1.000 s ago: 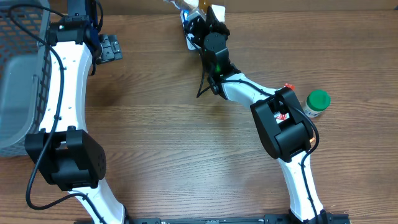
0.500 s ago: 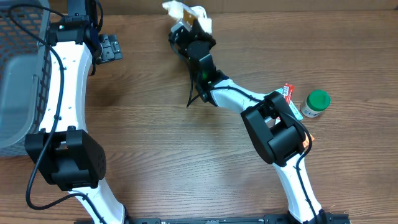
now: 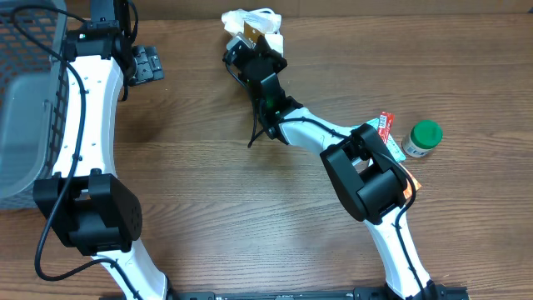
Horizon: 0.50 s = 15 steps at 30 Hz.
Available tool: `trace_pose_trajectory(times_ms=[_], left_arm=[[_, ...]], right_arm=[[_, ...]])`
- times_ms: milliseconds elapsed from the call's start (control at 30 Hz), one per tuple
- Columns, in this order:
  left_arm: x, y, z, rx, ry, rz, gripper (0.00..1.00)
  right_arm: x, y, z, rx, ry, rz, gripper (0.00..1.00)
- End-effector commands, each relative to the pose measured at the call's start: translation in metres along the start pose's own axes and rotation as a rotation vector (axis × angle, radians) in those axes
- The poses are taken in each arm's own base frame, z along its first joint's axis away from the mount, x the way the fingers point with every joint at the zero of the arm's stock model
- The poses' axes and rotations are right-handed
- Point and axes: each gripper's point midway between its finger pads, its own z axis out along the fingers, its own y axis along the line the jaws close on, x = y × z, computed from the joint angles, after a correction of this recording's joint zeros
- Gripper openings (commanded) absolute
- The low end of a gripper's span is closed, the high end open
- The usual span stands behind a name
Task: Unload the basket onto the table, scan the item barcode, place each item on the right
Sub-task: 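Hold the snack bag over the scanner window with the right gripper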
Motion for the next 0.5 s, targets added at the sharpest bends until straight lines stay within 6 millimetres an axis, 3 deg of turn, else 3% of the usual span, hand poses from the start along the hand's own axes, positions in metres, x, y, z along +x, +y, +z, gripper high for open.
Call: trace_pose_trajectory(times_ms=[0, 200, 333, 467], left_arm=[[-0.001, 0.001, -0.001, -0.011, -0.006, 0.021, 1.0], [-0.001, 0.001, -0.001, -0.011, -0.006, 0.021, 1.0], [-0.001, 0.001, -0.001, -0.011, -0.006, 0.021, 1.0], [-0.001, 0.001, -0.001, -0.011, -0.006, 0.021, 1.0]], right_arm=[[-0.008, -0.004, -0.002, 0.025, -0.015, 0.054, 0.03], [-0.055, -0.064, -0.02, 0.095, -0.095, 0.23, 0.03], [-0.09, -0.111, -0.048, 0.106, -0.124, 0.342, 0.03], [-0.105, -0.146, -0.077, 0.087, -0.097, 0.439, 0.03]])
